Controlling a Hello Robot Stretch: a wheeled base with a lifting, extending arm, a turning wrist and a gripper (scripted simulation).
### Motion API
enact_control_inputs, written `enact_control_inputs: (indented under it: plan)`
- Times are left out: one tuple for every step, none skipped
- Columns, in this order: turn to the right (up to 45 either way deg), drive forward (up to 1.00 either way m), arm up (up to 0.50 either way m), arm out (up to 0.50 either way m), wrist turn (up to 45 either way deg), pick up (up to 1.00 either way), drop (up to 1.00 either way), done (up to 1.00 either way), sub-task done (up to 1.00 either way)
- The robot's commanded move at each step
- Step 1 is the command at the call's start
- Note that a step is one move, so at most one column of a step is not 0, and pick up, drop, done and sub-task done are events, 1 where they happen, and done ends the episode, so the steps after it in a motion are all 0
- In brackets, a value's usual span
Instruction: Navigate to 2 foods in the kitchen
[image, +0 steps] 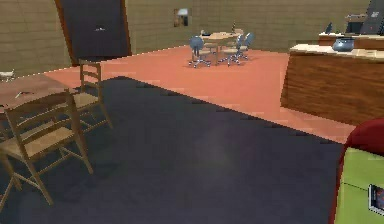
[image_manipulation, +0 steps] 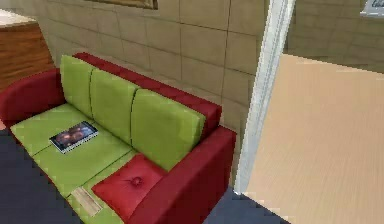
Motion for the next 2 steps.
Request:
enact_control_inputs:
  plan:
    - [18.0,0.0,0.0,0.0,0.0,0.0,0.0,0.0,0.0]
    - [0.0,1.0,0.0,0.0,0.0,0.0,0.0,0.0,0.0]
